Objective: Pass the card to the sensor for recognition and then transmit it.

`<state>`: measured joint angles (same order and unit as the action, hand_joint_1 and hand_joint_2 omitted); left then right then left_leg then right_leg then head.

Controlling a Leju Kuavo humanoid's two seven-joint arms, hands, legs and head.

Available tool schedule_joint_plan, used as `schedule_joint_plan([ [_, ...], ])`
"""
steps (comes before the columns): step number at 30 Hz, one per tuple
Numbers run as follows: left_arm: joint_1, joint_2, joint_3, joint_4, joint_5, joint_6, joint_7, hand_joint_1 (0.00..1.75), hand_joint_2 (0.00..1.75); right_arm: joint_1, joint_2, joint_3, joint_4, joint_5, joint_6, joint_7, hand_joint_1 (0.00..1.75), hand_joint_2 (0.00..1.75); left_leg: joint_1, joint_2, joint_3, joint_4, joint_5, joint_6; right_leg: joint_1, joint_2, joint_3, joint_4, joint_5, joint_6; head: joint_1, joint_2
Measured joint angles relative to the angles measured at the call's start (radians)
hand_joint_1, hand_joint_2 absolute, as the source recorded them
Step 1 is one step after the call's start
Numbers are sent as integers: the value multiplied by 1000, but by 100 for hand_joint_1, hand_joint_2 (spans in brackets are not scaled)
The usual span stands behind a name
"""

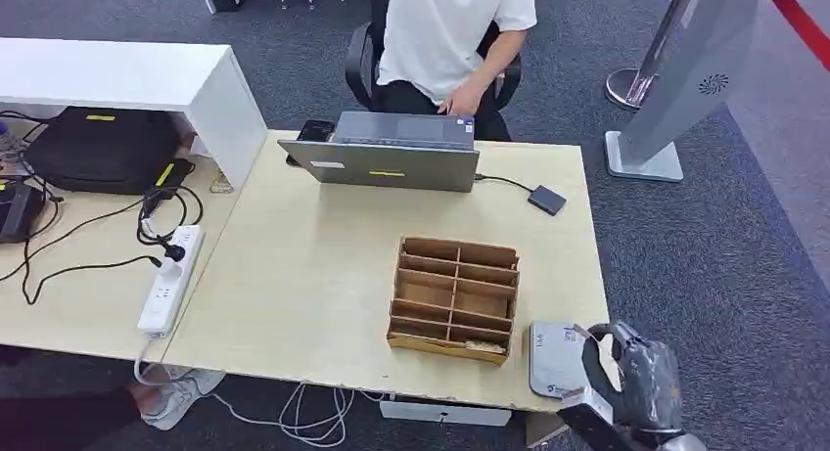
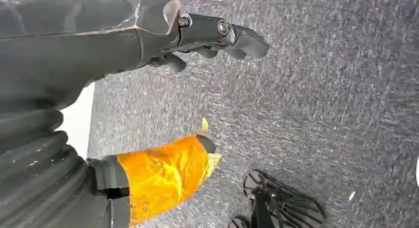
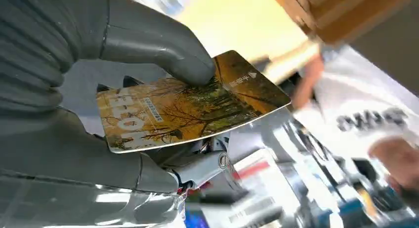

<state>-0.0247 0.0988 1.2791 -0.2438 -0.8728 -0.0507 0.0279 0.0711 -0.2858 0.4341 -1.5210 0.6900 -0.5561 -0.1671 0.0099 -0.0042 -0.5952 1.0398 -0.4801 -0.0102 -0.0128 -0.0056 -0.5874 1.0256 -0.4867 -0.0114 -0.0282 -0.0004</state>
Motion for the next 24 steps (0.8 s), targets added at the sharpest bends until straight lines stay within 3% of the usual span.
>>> schedule_joint_plan([
  [4,0,-3,21,0,1,4,3,0,175,60,-16,-14,-26,-24,46,27,175,175,0,1,0,0,-1,0,0,0,0,0,0,0,0,0],
  [11,-1,-2,35,0,-12,2,3,0,175,55,-20,-15,8,-8,130,66,175,175,0,1,2,0,0,0,0,1,2,0,1,0,0,0],
  [24,-13,-2,35,0,-35,-3,11,0,175,-23,44,37,157,71,125,77,175,175,0,1,2,0,0,0,0,0,2,0,1,0,0,0],
])
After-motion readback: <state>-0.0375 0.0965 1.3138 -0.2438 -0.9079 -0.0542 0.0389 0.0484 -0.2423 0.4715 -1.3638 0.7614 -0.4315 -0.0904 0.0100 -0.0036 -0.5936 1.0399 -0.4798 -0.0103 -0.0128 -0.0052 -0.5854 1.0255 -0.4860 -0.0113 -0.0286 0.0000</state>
